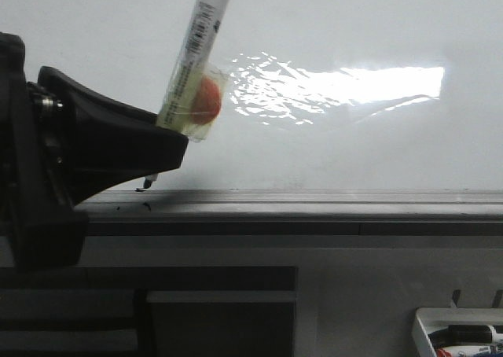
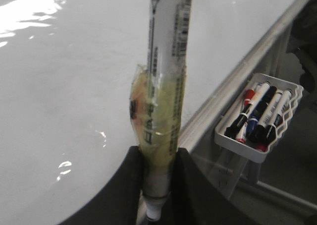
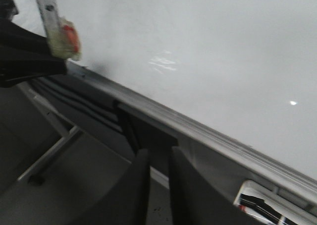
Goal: Write number 4 on whiteboard
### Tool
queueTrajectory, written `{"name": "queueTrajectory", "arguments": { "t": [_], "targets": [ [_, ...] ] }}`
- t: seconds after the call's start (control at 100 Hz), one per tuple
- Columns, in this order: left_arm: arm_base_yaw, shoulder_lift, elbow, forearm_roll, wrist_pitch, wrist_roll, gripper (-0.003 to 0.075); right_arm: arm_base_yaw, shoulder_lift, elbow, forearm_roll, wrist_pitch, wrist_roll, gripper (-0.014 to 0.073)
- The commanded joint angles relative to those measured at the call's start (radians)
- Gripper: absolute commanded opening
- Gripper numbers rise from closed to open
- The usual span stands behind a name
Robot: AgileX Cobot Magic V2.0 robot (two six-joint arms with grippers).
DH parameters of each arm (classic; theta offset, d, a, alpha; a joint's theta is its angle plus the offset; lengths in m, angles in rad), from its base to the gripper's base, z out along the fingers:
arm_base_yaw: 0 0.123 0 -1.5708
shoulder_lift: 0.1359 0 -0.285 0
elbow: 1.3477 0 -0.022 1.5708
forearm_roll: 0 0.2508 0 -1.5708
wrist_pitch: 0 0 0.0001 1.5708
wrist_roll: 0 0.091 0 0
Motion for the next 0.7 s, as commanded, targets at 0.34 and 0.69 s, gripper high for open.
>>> {"name": "queueTrajectory", "arguments": {
  "t": [0.34,0.69],
  "targets": [
    [-0.002,-0.023,-0.088,0.282,0.018,0.049,-0.0020,0.241,0.471,-0.311,-0.053,-0.130,-0.019,0.0366],
    [-0.002,-0.023,-0.088,0.304,0.016,0.049,-0.0020,0.241,0.624,-0.416,-0.055,-0.134,-0.019,0.0255]
  ]
}}
